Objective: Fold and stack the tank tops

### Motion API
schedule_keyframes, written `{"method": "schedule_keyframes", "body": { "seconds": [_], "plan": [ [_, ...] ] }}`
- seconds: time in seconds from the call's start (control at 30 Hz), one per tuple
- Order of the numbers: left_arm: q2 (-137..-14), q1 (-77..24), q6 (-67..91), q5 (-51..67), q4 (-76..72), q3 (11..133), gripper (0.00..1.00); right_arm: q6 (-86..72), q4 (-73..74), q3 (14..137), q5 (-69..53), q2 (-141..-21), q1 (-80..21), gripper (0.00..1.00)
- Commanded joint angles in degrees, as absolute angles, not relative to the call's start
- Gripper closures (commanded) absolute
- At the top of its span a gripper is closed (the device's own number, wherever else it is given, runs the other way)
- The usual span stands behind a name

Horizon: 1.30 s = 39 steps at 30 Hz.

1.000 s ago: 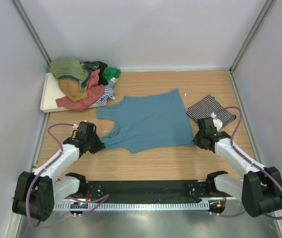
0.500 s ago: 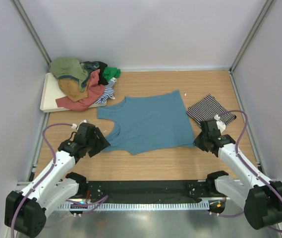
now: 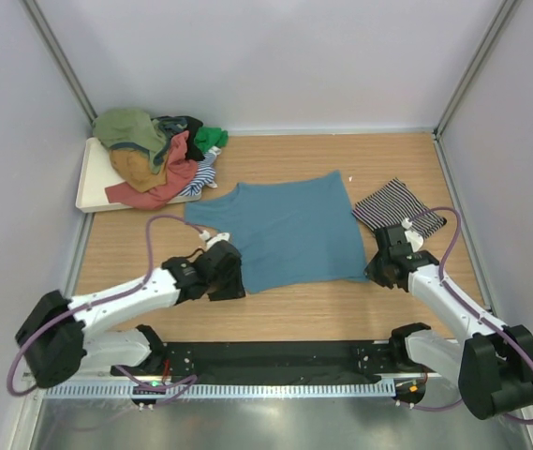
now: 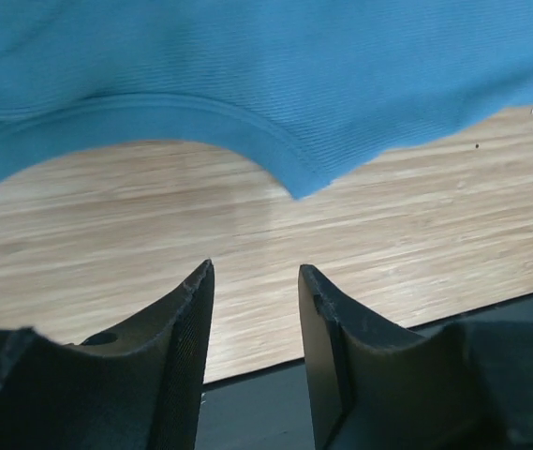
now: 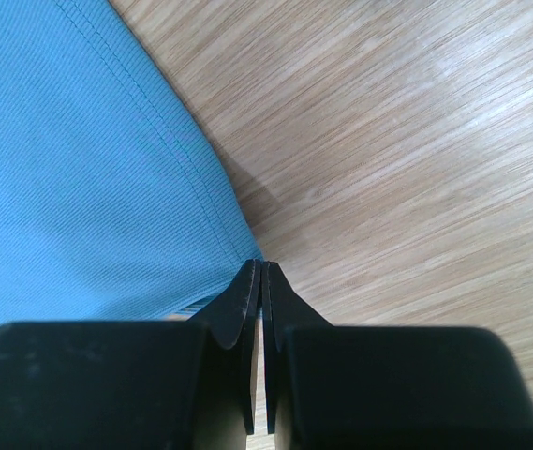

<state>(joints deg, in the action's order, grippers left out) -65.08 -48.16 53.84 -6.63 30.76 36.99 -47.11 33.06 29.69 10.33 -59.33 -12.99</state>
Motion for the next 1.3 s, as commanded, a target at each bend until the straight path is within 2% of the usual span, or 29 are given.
{"method": "schedule_keyframes", "body": {
  "seconds": [0.0, 0.07, 0.13, 0.23, 0.33, 0.43, 0.5, 0.53, 0.67, 0.77, 0.83, 1.27],
  "plan": [
    [-72.84, -52.2, 54.84, -9.76, 23.3, 41.56, 0.58, -46.93, 31.2, 30.59, 11.07, -59.85, -13.09, 0.93],
    [-76.53, -53.08, 54.49, -9.67, 21.71, 42.97, 0.65, -46.85, 30.68, 30.5, 10.9, -59.85, -13.01, 0.93],
    [-81.29, -53.52, 54.49, -9.84, 20.75, 44.91, 0.66, -46.85, 30.41, 30.59, 10.81, -59.85, -13.1, 0.93],
    [-85.86, -53.53, 54.49, -10.37, 19.69, 46.75, 0.54, -46.32, 30.41, 30.59, 10.81, -59.5, -13.01, 0.93],
    [-89.11, -53.88, 53.97, -9.84, 18.11, 47.81, 0.52, -46.14, 29.97, 30.24, 10.64, -59.33, -13.1, 0.93],
    [-92.28, -53.88, 54.31, -9.58, 17.84, 48.95, 0.57, -45.79, 29.71, 29.97, 10.55, -59.41, -13.1, 0.93],
    [-93.42, -53.88, 54.84, -9.58, 17.84, 49.39, 0.66, -45.18, 29.88, 30.06, 10.72, -59.59, -13.01, 0.93],
    [-93.69, -53.96, 55.19, -9.67, 17.93, 49.39, 0.77, -45.09, 30.14, 30.23, 10.98, -59.68, -13.09, 0.93],
    [-92.2, -54.4, 56.34, -10.11, 20.29, 49.13, 0.95, -44.74, 30.15, 29.71, 10.29, -59.42, -13.01, 0.93],
    [-89.92, -54.93, 56.25, -9.93, 24.07, 48.96, 1.0, -45.17, 30.14, 29.35, 9.93, -59.33, -13.01, 0.94],
    [-87.47, -55.19, 56.25, -8.71, 25.22, 47.47, 1.0, -45.7, 30.67, 29.44, 9.84, -59.85, -13.09, 0.97],
    [-75.77, -55.28, 56.25, -4.92, 28.3, 40.08, 1.0, -46.32, 31.38, 28.83, 8.79, -58.8, -13.1, 0.99]
  ]
}}
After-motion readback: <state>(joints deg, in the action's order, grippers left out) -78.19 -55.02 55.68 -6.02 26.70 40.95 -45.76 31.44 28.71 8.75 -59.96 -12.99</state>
